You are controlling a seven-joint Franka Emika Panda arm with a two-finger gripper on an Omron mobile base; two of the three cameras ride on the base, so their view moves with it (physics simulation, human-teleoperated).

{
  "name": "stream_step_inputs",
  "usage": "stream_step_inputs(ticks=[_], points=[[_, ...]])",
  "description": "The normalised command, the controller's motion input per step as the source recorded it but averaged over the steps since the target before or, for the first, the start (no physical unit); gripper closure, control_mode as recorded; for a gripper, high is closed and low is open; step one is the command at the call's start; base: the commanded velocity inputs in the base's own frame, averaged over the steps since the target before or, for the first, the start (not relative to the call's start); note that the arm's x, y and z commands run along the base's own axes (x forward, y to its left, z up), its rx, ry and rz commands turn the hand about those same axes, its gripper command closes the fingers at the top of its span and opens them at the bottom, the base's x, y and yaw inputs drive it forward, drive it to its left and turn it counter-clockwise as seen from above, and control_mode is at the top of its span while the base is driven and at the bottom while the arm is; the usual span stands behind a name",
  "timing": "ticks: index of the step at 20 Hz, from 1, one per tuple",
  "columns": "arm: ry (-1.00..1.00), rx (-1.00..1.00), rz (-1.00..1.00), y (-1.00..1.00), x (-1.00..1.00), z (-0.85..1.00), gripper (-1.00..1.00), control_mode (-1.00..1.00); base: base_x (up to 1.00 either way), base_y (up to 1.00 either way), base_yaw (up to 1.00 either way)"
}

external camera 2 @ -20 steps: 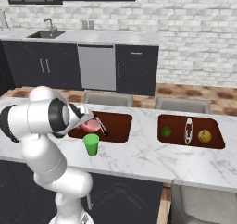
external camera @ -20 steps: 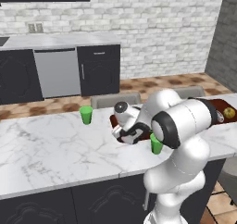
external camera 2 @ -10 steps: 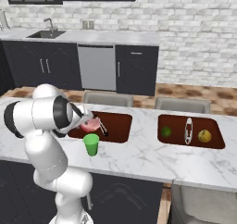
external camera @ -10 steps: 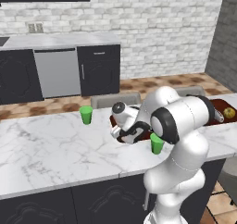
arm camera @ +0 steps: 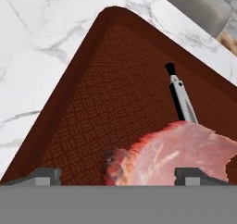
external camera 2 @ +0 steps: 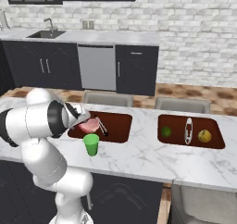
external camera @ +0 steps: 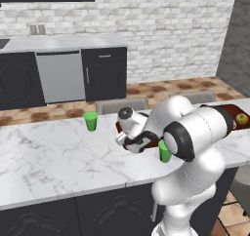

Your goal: Gather the squash and lime from the fridge and place them on a tray on the dining counter. Then gather the fish and steak from the fridge and place them on the other tray.

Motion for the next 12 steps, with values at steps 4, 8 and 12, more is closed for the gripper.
stream_step_inputs(ticks=[4,8,12], points=[[0.0,0.02,-0.02,0.17,-0.15,0.47,-1.0,-1.0,0.0,0.0,0.0],[-0.05,0.0,-0.04,0.1,-0.34,0.45,-1.0,-1.0,0.0,0.0,0.0],[-0.13,0.01,-0.06,0.0,-0.63,0.5,-1.0,-1.0,0.0,0.0,0.0]])
